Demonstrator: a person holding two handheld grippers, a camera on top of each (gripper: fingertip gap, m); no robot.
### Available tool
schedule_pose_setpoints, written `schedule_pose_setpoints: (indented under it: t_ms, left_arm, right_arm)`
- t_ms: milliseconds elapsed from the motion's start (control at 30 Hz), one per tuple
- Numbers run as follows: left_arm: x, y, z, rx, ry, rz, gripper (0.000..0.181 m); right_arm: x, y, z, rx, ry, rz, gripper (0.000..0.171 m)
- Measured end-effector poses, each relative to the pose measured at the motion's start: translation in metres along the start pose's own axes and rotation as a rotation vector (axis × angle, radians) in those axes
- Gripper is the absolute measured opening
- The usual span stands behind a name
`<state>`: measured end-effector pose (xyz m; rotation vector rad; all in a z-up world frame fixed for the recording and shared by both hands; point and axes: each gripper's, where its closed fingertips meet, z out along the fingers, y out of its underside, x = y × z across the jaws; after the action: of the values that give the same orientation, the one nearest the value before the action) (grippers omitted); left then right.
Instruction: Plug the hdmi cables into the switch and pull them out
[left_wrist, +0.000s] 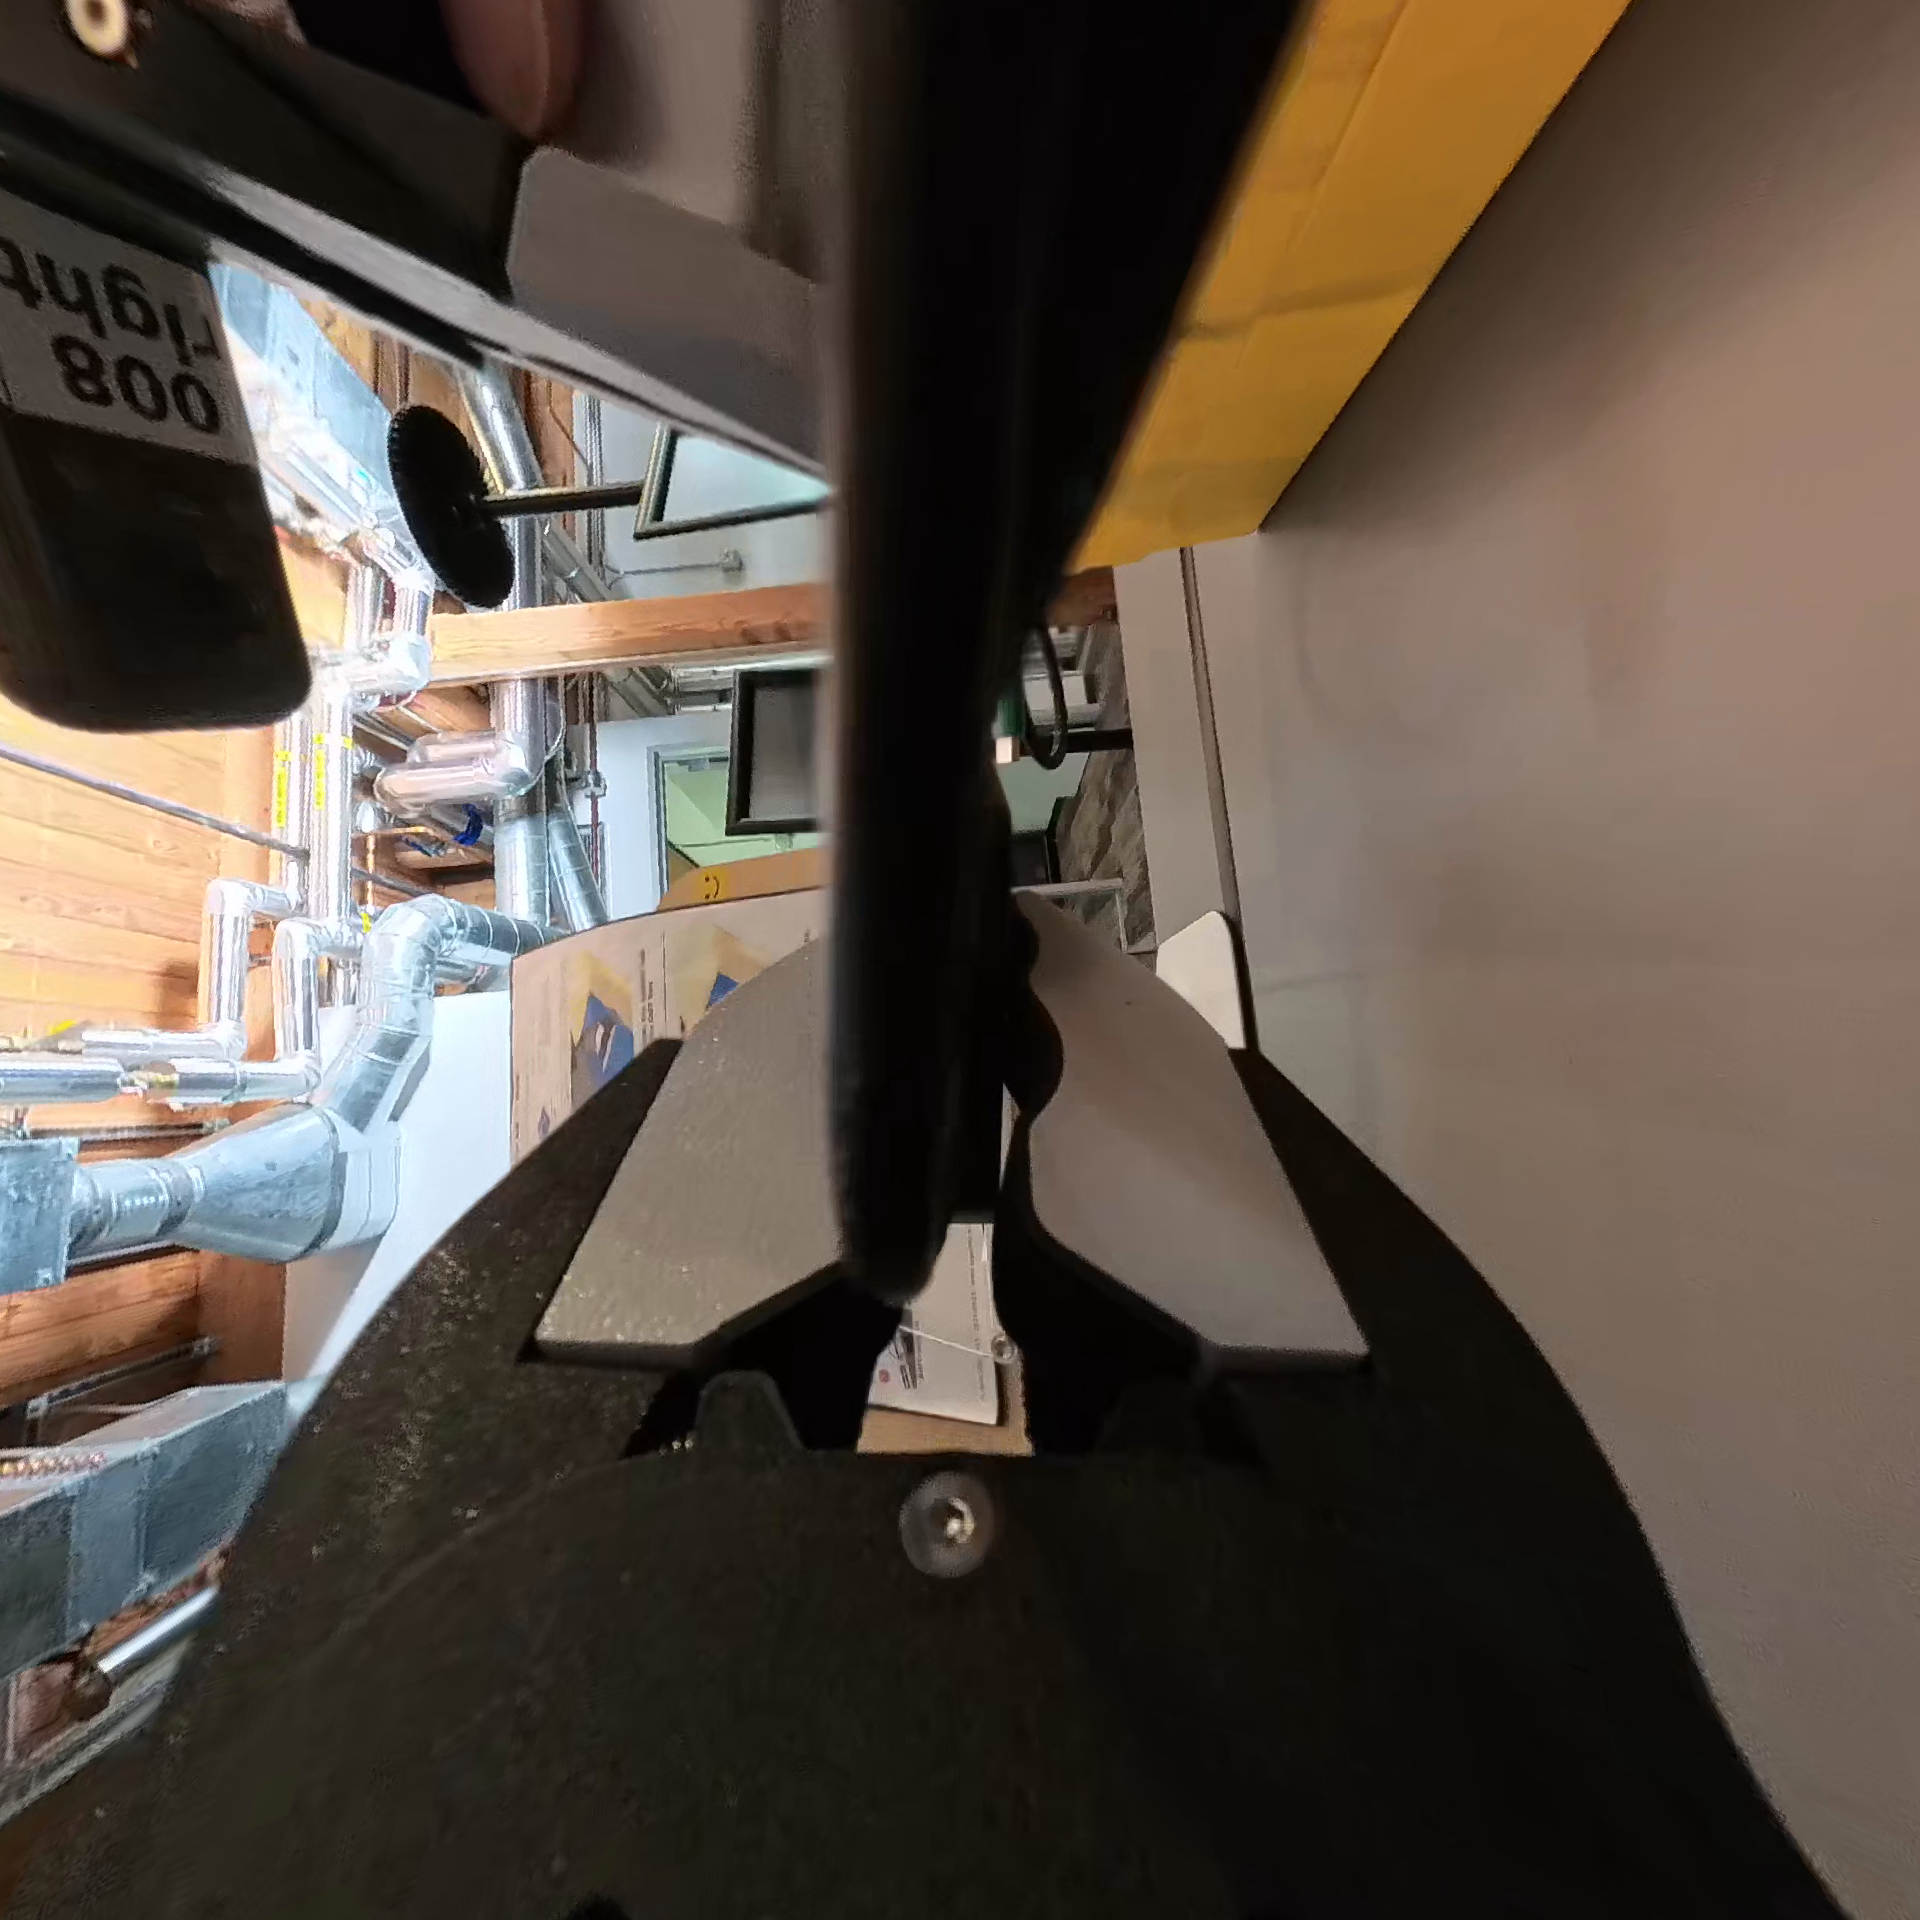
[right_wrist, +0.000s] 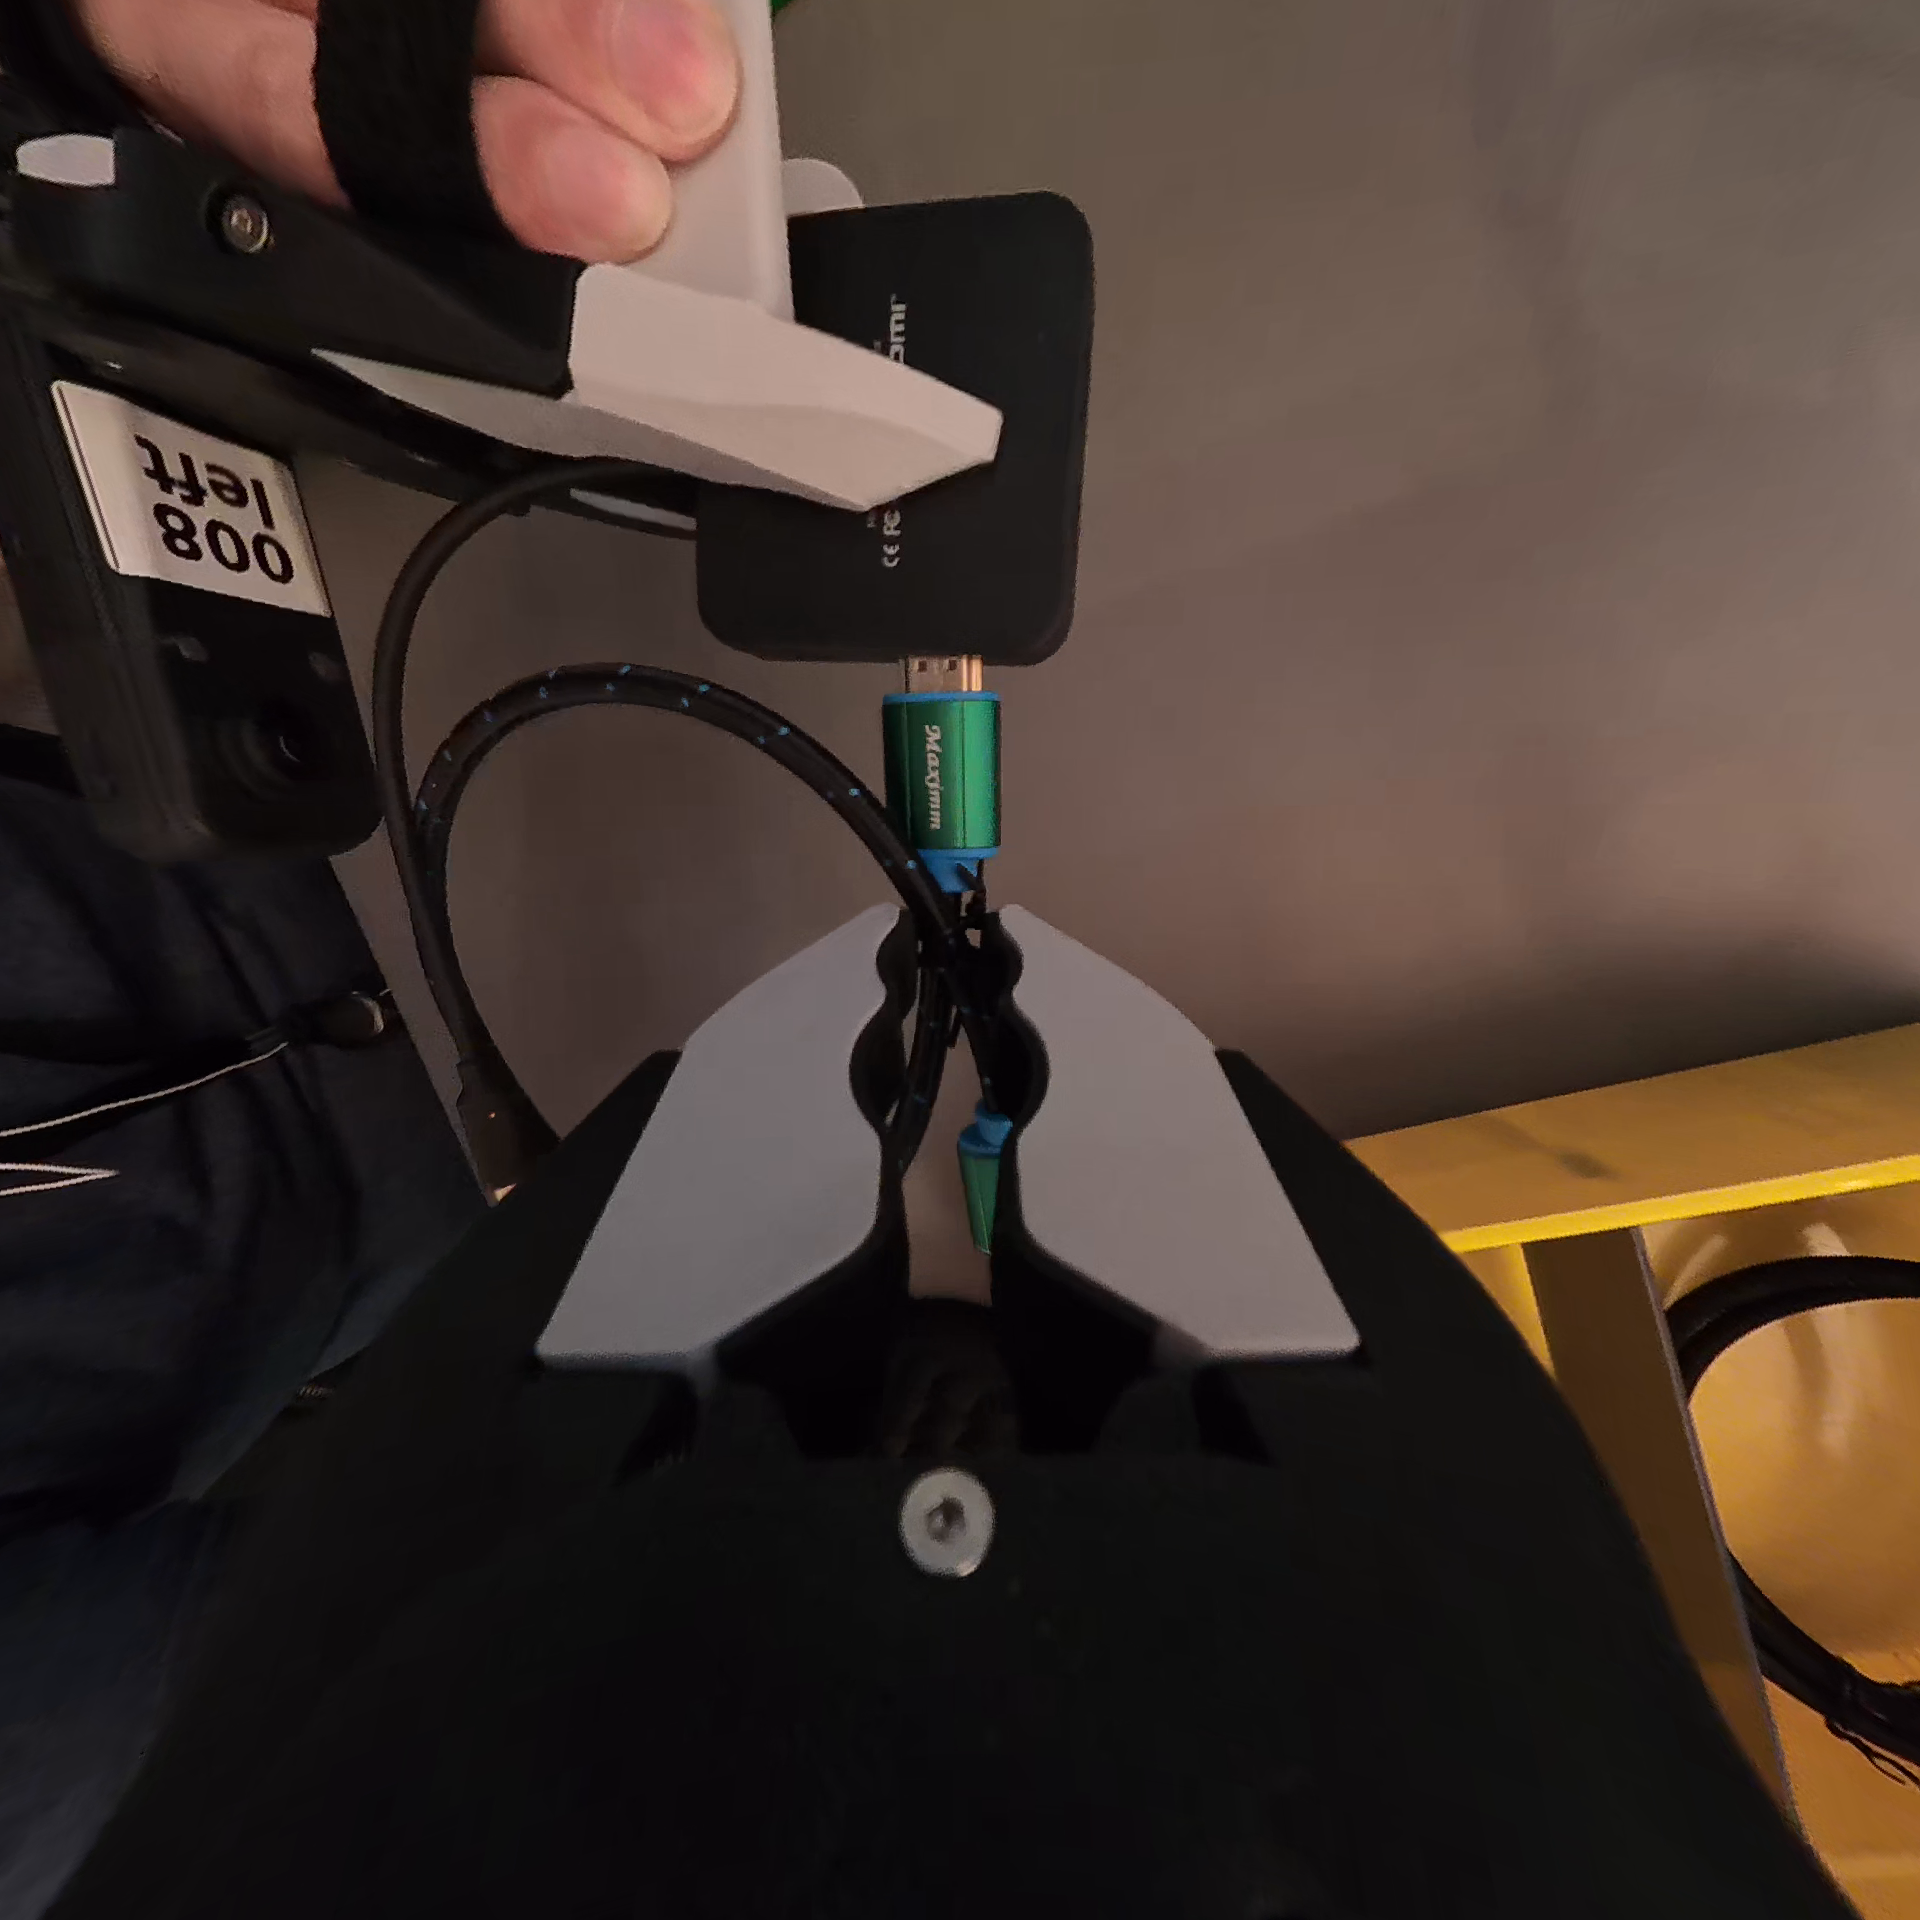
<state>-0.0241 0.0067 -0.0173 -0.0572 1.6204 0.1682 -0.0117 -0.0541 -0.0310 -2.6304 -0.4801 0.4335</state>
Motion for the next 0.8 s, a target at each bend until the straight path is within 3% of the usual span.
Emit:
schedule_pose_setpoints:
  t_ms: [33,400,667,800]
  left_arm:
    - [-0.002,0.002,0.0,-0.007,-0.006,-0.013,0.013]
    - [-0.007,0.005,-0.004,0.003,-0.012,-0.04,0.013]
    - [-0.014,0.005,-0.002,0.027,-0.029,-0.182,0.014]
    - [-0.02,0.006,-0.004,0.035,-0.05,-0.199,0.014]
  right_arm:
    - [0.0,-0.002,0.0,0.006,0.006,-0.004,0.011]
    - [0.0,-0.012,-0.005,0.038,0.083,-0.06,0.011]
    - [-0.001,-0.018,-0.017,0.127,0.045,-0.046,0.012]
    - [-0.002,-0.02,-0.022,0.157,0.056,-0.059,0.021]
